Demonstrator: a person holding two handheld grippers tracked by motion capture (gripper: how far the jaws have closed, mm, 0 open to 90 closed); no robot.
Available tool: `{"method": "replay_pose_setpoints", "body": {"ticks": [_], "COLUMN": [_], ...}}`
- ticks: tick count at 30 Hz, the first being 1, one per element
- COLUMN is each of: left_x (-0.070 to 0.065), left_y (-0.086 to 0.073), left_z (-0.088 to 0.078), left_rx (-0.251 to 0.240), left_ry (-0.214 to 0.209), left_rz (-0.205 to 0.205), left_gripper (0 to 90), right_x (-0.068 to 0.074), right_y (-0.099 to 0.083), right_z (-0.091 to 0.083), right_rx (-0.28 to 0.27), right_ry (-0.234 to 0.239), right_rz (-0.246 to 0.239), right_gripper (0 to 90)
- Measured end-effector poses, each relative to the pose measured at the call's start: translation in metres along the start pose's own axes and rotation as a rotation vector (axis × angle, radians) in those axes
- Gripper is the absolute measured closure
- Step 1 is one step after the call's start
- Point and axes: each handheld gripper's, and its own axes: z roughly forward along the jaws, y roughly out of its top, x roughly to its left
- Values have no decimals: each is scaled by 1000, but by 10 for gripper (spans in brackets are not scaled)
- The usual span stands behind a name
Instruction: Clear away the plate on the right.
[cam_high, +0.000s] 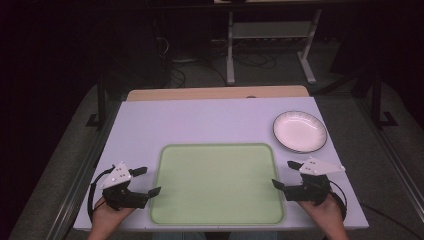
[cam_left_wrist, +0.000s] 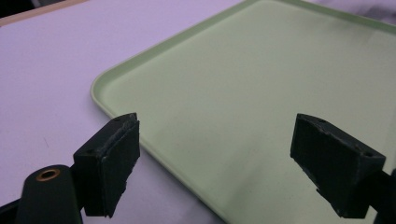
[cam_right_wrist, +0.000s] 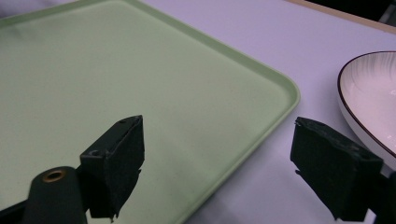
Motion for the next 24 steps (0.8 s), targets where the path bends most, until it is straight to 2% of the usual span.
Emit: {"method": "replay_pose_setpoints", "body": {"ticks": [12,24], "left_x": [0,1], "left_y": [0,-1], "left_z": [0,0], "left_rx": [1,5], "left_ry": [-2,-1], "left_rz": [1,3], "left_gripper": [156,156], "right_x": [1,0], "right_y": [0,-1], "right_z": [0,-6], "right_rx": [8,-6], "right_ry": [16,34], "right_rz": [0,9], "right_gripper": [171,174]}}
